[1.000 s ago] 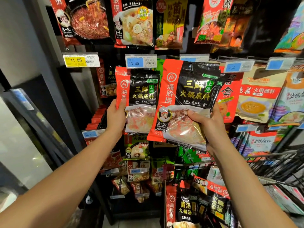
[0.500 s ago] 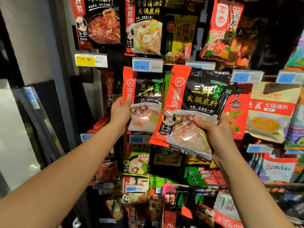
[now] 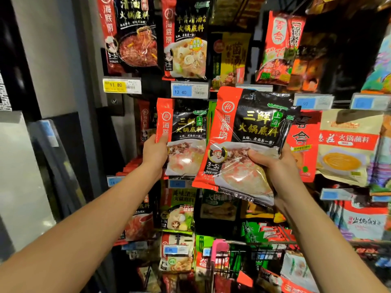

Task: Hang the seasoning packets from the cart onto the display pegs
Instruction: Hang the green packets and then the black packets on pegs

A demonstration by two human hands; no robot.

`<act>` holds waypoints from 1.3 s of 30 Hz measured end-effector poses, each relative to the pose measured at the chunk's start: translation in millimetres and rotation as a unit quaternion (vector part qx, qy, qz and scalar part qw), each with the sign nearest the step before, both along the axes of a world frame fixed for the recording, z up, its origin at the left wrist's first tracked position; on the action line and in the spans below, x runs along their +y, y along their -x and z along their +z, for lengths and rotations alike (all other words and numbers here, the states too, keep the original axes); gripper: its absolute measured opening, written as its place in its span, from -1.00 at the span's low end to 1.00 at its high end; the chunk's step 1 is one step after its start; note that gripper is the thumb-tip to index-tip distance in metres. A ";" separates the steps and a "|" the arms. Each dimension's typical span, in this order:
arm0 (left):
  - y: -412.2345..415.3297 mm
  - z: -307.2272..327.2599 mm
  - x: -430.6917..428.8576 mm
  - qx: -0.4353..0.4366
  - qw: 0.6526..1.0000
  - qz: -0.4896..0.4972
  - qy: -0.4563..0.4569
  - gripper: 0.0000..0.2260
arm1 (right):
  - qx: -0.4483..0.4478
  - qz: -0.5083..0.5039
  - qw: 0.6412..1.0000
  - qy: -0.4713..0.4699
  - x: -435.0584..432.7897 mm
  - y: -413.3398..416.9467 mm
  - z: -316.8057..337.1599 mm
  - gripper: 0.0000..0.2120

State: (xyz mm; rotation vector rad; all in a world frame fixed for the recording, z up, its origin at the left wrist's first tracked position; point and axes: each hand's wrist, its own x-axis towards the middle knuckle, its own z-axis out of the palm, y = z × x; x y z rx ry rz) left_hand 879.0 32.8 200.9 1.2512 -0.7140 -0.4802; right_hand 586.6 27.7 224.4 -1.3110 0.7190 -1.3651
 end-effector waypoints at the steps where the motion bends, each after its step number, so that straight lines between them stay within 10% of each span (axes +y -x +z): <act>1: 0.7 -0.5 1.3 0.001 1.000 -0.001 0.003 -0.73 | -0.001 0.001 1.000 -0.002 -0.1 -0.3 0.8 -0.49; 24: 12.1 10.1 -4.6 -0.025 0.998 -0.015 0.049 -0.80 | -0.026 -0.004 1.000 0.008 7.1 0.6 11.0 -0.47; 39: 1.7 15.6 -9.6 -0.041 0.999 0.020 -0.024 -0.79 | -0.020 -0.003 1.000 -0.009 3.6 -1.2 8.5 0.09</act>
